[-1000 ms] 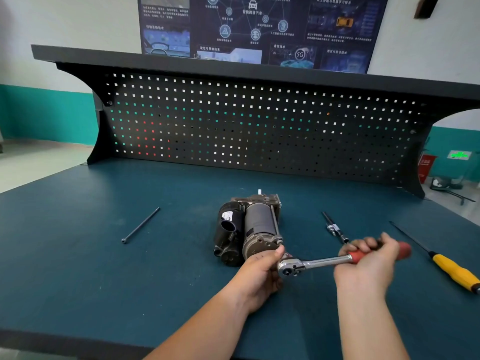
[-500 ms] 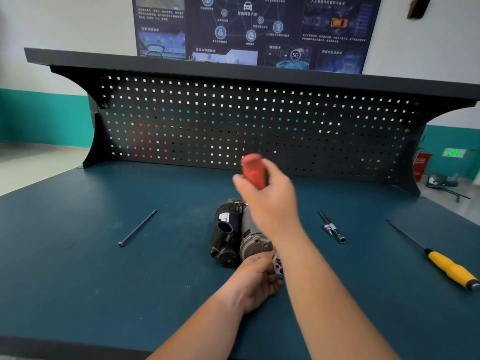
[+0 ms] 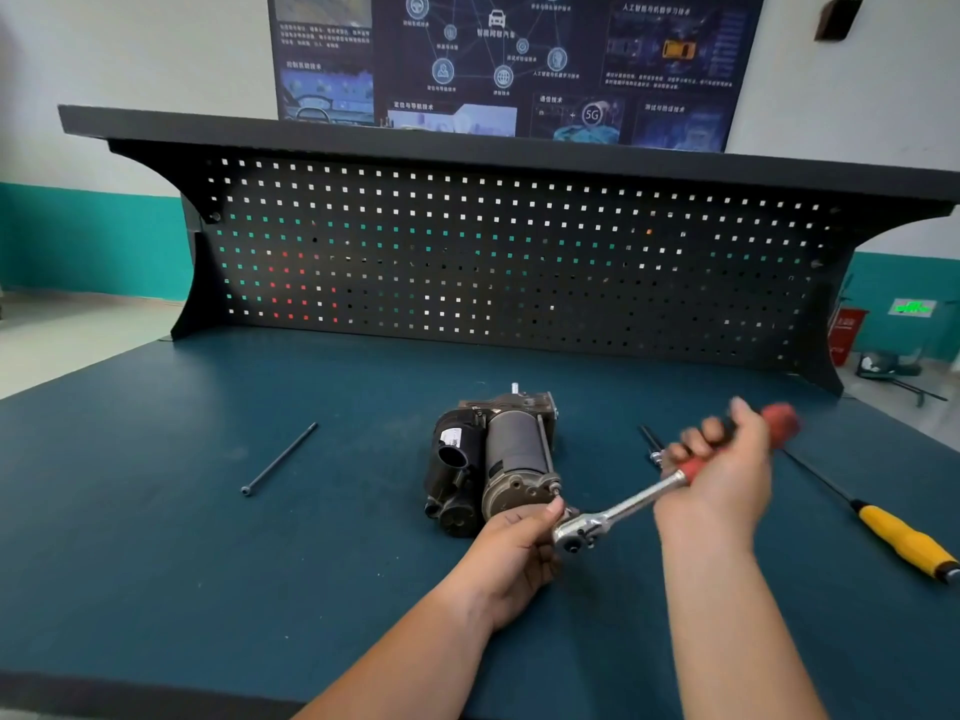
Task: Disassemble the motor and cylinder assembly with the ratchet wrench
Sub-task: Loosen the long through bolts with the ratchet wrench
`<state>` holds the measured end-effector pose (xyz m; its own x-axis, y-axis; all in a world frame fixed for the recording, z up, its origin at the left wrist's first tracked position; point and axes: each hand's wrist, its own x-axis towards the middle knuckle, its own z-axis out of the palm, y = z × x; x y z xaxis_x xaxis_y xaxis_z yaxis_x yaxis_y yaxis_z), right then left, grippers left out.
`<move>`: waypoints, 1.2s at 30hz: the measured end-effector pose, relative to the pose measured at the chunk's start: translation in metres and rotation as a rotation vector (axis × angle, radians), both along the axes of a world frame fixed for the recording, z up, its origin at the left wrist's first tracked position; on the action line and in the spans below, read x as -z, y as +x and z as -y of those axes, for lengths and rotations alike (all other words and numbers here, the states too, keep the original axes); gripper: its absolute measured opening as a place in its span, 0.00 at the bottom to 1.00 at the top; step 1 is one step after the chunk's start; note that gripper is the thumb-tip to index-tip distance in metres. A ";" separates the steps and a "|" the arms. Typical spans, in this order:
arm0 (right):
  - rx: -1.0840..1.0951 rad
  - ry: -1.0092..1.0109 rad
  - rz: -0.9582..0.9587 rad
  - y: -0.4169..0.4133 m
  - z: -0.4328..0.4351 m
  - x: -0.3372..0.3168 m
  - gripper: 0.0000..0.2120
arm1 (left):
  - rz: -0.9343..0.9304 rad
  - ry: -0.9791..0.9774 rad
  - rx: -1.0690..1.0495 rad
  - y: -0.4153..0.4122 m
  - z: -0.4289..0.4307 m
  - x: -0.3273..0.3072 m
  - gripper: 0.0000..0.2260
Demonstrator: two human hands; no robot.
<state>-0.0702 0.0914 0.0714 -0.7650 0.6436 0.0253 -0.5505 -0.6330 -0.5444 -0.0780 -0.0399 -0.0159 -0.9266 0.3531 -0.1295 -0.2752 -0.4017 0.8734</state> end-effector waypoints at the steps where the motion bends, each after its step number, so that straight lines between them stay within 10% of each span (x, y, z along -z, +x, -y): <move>1: -0.003 -0.077 0.050 0.000 -0.008 0.008 0.10 | 0.003 0.002 0.002 0.000 -0.001 0.000 0.09; 7: 0.050 -0.008 0.034 -0.004 -0.007 0.012 0.08 | 0.019 -0.008 -0.001 -0.001 0.001 0.002 0.12; 19: 0.118 1.397 -0.170 -0.006 0.109 -0.022 0.16 | 0.012 -0.055 0.035 -0.002 0.004 0.001 0.13; 23: 0.118 1.143 -0.146 -0.002 0.088 -0.026 0.14 | 0.015 -0.038 -0.020 -0.003 0.002 0.002 0.16; 31: 0.144 -0.059 0.071 0.007 0.000 0.012 0.08 | 0.011 0.017 -0.044 -0.003 -0.001 0.002 0.10; 36: 0.115 -0.218 0.159 0.009 -0.011 0.038 0.09 | 0.014 0.010 -0.022 -0.001 -0.001 0.002 0.11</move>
